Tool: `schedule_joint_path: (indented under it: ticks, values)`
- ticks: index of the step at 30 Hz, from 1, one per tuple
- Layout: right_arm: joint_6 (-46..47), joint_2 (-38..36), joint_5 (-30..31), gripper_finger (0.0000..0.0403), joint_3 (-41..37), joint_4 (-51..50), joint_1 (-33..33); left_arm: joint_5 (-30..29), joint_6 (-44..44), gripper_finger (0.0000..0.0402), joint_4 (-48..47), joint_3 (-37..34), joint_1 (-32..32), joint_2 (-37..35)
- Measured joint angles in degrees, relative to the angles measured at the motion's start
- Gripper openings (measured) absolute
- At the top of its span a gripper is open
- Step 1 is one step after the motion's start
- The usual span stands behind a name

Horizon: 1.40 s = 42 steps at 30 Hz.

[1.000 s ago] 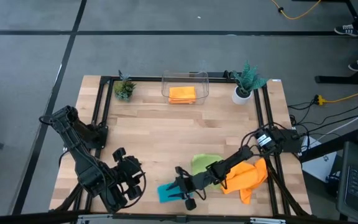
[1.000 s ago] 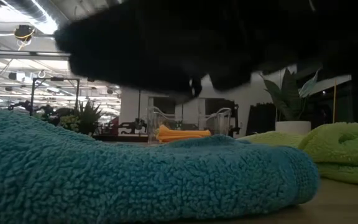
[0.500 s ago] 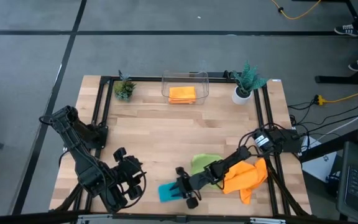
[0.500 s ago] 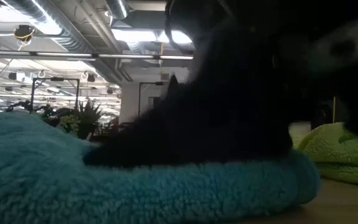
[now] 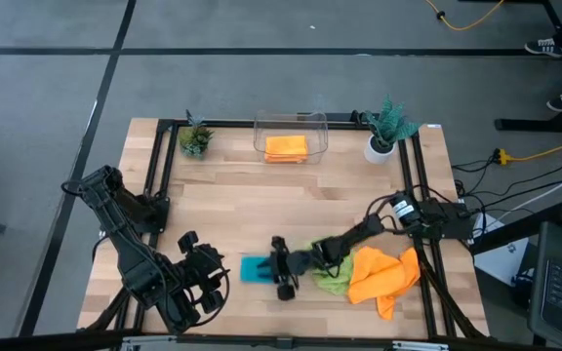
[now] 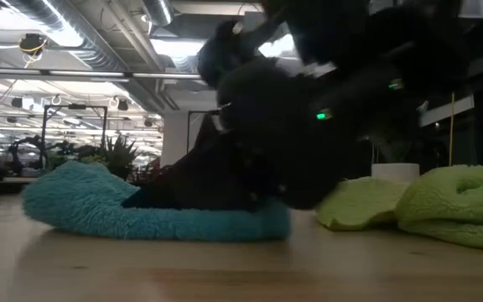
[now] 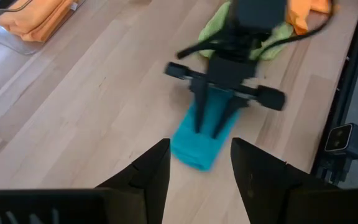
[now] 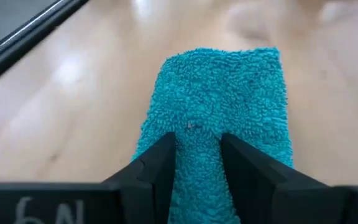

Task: Fold microfiber towels
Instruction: Fold the blue towel

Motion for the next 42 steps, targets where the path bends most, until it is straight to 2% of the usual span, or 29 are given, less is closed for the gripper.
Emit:
schedule_joint_path:
  ticks: [13, 17, 22, 25, 27, 30, 33, 35, 39, 42]
  values:
    - [-0.9, -0.3, -26.4, 0.0135, 0.4, -0.7, -12.5, 0.1, 0.0, 0.0161, 0.7, 0.0, 0.0, 0.0]
    - [-0.3, -1.4, -31.2, 0.0135, 2.4, -3.8, -14.1, 0.3, 0.0, 0.0161, 0.7, 0.0, -0.1, 0.0]
    - [-3.3, -6.6, -31.5, 0.0136, 6.5, -11.3, -14.8, 0.4, 0.0, 0.0161, 0.8, 0.0, -0.1, 0.0]
    - [-3.2, -9.9, -31.3, 0.0136, 9.7, -20.8, -15.0, 0.6, -0.1, 0.0161, 1.8, 0.0, -0.1, 0.0]
    - [0.5, -12.5, -30.3, 0.0136, 12.3, -29.6, -15.2, 0.7, -1.5, 0.0161, 3.9, 0.0, -0.1, 0.0]
    - [6.5, -15.9, -26.5, 0.0136, 16.3, -43.0, -15.6, 0.7, -3.5, 0.0161, 8.5, -0.2, -0.1, 0.5]
    - [7.8, -17.1, -17.9, 0.0136, 17.5, -50.5, -15.7, 0.8, -4.0, 0.0161, 10.9, -0.4, -0.1, 2.0]
    - [10.1, -16.7, -14.0, 0.0136, 17.0, -51.7, -15.6, 0.8, -4.1, 0.0161, 11.6, -0.4, -0.3, 2.9]
    - [13.4, -14.0, -13.2, 0.0136, 14.5, -45.6, -13.6, 0.8, -4.1, 0.0161, 12.0, -0.5, -0.3, 4.8]
    - [10.7, -11.8, -13.4, 0.0136, 12.4, -31.0, -10.4, 0.8, -3.6, 0.0161, 12.0, -0.5, -0.4, 5.5]
